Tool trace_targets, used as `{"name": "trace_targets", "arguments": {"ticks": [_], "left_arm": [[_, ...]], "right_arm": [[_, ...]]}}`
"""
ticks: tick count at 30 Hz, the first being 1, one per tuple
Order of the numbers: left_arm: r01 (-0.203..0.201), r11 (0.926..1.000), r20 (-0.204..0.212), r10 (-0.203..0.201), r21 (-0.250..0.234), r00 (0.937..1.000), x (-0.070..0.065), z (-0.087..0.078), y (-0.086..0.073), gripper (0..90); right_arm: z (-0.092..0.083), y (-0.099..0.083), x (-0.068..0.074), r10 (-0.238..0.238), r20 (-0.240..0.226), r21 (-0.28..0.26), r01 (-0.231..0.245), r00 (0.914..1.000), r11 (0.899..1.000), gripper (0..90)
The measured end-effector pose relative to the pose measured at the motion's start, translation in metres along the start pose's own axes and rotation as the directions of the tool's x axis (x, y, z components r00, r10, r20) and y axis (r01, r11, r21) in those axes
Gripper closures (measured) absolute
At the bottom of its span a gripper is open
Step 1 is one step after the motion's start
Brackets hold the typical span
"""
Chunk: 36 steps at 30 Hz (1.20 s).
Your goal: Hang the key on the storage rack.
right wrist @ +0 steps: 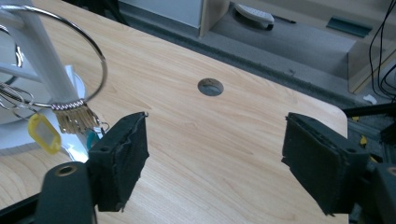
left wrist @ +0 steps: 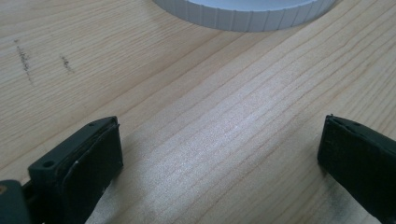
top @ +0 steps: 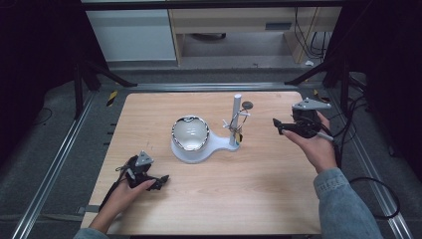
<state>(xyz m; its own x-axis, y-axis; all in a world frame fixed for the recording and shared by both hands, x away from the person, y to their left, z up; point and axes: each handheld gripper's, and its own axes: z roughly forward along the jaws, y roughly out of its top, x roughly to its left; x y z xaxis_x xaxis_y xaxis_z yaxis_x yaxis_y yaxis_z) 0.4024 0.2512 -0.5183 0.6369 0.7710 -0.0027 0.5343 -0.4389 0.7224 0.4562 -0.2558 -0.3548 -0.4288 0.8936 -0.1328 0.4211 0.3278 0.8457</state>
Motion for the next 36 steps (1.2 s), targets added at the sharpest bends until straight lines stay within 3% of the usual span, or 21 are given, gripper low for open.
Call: {"name": "trace_targets", "arguments": {"ticks": [18, 36], "left_arm": [[0.000, 1.0000, 0.000, 0.000, 0.000, 1.0000, 0.000, 0.000, 0.000, 0.0], [0.000, 1.0000, 0.000, 0.000, 0.000, 1.0000, 0.000, 0.000, 0.000, 0.0]], "right_arm": [[0.014, -0.036, -0.009, 0.041, 0.031, 0.057, -0.043, 0.9987, 0.997, 18.1], [0.030, -0.069, 0.000, 0.062, 0.022, 0.125, -0.064, 0.9978, 0.990, 15.8]]}}
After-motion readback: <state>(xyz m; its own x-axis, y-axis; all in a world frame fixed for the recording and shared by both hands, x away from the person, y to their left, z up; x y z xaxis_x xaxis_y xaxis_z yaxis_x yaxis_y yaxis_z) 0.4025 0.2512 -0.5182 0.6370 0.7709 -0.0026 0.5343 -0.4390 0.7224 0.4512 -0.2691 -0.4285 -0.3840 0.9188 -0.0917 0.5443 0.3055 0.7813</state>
